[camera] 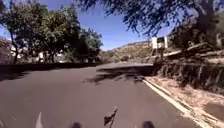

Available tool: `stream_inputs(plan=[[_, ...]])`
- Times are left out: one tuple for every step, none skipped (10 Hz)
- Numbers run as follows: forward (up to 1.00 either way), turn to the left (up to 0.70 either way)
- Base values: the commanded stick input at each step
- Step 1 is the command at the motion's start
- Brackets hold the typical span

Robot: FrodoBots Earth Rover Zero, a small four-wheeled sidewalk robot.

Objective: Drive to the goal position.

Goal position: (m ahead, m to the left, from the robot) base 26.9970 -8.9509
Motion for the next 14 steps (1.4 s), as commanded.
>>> stream_inputs(plan=[[0.7,0.0],[0.7,0.0],[0.7,0.0],[0.7,0.0],[0.7,0.0],[0.7,0.0],[0.7,0.0],[0.7,0.0],[0.7,-0.1],[0.7,-0.28],[0.7,-0.28],[0.7,-0.28],[0.7,-0.28],[0.7,-0.27]])
